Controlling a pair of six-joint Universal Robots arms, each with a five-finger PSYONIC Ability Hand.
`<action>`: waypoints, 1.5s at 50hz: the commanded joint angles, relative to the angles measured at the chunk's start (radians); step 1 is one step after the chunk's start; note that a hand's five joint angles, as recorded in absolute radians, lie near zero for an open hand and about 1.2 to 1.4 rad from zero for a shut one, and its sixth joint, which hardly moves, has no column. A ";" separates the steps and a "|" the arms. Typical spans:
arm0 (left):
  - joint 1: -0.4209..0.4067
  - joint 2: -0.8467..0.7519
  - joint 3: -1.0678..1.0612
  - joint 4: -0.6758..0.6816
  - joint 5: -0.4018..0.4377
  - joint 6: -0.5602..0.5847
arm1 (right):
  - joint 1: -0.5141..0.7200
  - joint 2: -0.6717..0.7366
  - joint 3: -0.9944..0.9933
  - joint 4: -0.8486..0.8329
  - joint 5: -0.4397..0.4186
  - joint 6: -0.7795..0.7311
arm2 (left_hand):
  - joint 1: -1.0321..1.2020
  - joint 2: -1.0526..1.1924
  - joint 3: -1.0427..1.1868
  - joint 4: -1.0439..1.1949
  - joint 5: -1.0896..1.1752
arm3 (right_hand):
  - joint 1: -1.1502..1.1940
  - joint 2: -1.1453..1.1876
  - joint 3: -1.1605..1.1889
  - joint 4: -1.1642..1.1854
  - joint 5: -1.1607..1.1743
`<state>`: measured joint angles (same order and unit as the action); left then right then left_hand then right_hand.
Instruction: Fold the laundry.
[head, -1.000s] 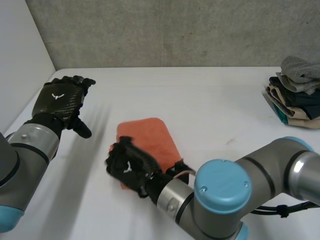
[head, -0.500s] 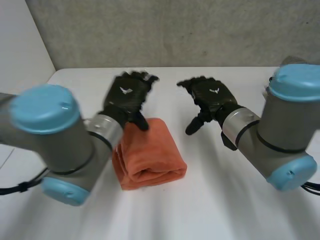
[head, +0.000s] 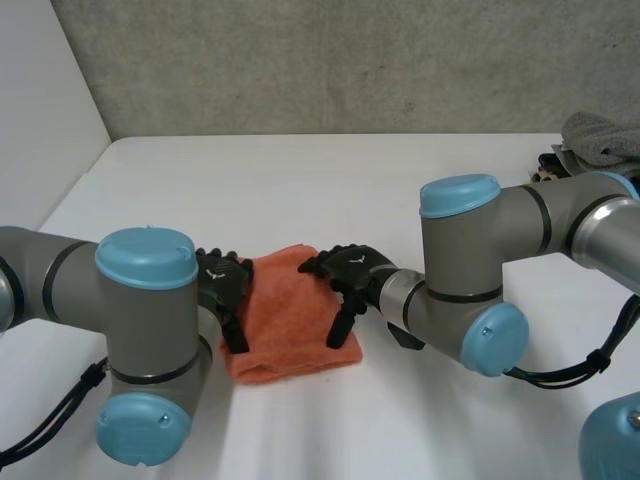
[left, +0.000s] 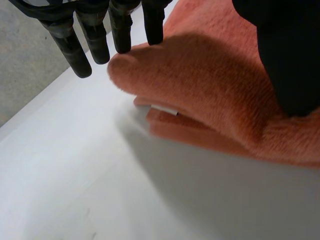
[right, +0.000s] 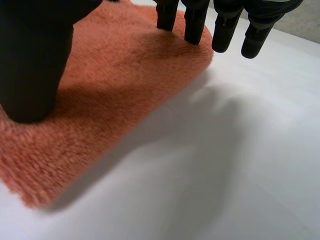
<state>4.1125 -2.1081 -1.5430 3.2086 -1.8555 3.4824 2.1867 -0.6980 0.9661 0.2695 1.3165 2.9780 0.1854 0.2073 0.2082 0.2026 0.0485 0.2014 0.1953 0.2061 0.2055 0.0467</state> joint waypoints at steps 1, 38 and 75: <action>0.009 0.017 -0.009 0.002 0.044 0.023 | 0.001 -0.024 -0.012 0.007 0.089 -0.096 | 0.002 -0.020 -0.021 -0.016 -0.036 | -0.027 -0.021 -0.032 -0.031 -0.047; 0.155 0.278 0.254 -0.119 0.894 -0.158 | 0.217 -0.183 0.625 -0.802 0.204 -0.382 | -0.010 -0.032 -0.033 -0.027 -0.048 | -0.027 -0.021 -0.032 -0.031 -0.047; 0.146 0.278 0.241 -0.113 0.894 -0.167 | 0.194 -0.126 0.465 -0.852 0.213 -0.349 | -0.010 -0.032 -0.033 -0.027 -0.048 | 1.195 1.201 1.190 1.191 1.175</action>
<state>4.2580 -1.8323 -1.3060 3.0956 -0.9608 3.3210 2.4001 -0.7898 1.4453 -0.5808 1.5271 2.5789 0.1854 0.2073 0.2083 0.2028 0.0482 0.9989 1.1353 1.1253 1.1385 0.8756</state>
